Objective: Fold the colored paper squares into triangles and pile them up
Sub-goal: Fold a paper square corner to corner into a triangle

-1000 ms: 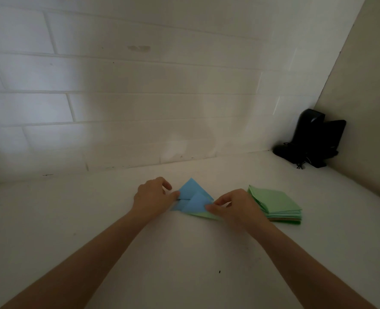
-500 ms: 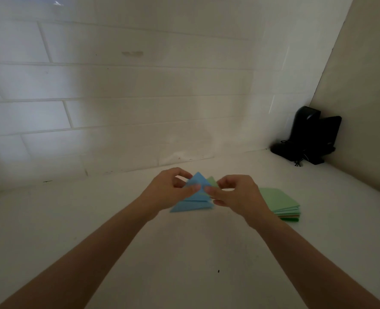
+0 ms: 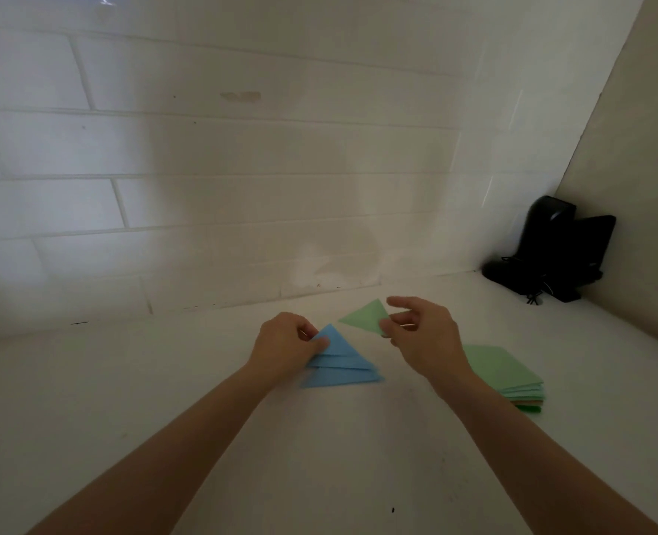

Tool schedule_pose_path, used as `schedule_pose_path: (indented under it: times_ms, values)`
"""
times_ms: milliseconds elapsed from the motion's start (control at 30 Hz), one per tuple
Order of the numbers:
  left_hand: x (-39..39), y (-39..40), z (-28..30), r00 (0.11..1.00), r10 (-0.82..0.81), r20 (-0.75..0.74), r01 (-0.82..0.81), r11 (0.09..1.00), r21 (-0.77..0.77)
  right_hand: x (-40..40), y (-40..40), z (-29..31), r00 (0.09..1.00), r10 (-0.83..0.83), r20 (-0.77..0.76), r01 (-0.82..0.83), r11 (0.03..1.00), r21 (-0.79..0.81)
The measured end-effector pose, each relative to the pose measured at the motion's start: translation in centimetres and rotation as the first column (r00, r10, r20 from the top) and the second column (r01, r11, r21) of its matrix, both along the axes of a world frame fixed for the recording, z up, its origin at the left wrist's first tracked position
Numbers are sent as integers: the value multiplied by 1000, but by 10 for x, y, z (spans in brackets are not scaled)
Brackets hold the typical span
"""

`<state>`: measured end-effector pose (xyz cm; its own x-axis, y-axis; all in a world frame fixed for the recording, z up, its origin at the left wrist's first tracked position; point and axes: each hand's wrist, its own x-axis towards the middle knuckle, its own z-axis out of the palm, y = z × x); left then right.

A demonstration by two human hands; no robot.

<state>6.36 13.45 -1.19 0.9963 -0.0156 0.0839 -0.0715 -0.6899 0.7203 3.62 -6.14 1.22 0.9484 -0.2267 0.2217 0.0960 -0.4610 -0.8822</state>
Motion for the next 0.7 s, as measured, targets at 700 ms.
schedule_pose_path:
  times_ms: [700]
  values:
    - [-7, 3, 7, 985, 4, 170, -15, 998, 62, -7, 4, 4, 995, 25, 97, 11, 934, -357]
